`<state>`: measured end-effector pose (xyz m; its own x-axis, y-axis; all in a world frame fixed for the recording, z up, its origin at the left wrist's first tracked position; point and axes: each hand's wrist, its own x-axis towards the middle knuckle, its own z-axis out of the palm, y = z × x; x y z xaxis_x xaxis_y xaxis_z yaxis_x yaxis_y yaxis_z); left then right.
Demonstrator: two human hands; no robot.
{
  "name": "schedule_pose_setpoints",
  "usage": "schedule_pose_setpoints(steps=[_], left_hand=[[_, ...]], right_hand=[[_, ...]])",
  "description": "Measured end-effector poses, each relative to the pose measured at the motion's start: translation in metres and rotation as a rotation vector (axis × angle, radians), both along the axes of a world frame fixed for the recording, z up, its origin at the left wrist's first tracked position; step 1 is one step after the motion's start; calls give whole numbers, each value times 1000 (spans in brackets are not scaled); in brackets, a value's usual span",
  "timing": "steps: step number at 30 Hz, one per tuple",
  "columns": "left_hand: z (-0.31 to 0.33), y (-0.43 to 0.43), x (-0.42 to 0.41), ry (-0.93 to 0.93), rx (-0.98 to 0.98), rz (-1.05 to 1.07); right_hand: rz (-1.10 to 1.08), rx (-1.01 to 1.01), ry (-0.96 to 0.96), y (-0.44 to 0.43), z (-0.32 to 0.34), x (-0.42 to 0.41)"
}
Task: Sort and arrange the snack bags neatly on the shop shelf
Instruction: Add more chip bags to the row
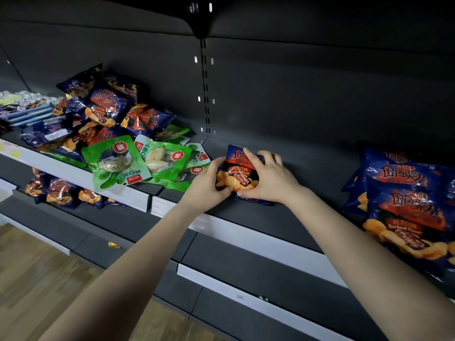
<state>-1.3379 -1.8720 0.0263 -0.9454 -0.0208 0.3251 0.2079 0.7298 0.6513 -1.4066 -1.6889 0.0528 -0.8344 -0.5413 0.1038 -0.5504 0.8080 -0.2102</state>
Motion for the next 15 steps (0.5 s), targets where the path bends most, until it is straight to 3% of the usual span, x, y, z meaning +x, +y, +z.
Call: schedule_pose_setpoints(steps=[7, 15], left_hand=[[1, 2, -3, 21, 12, -63], [5, 40, -23, 17, 66, -140]], right_hand=[[33, 9, 197, 7, 3, 6], [-124, 126, 336, 45, 25, -2]])
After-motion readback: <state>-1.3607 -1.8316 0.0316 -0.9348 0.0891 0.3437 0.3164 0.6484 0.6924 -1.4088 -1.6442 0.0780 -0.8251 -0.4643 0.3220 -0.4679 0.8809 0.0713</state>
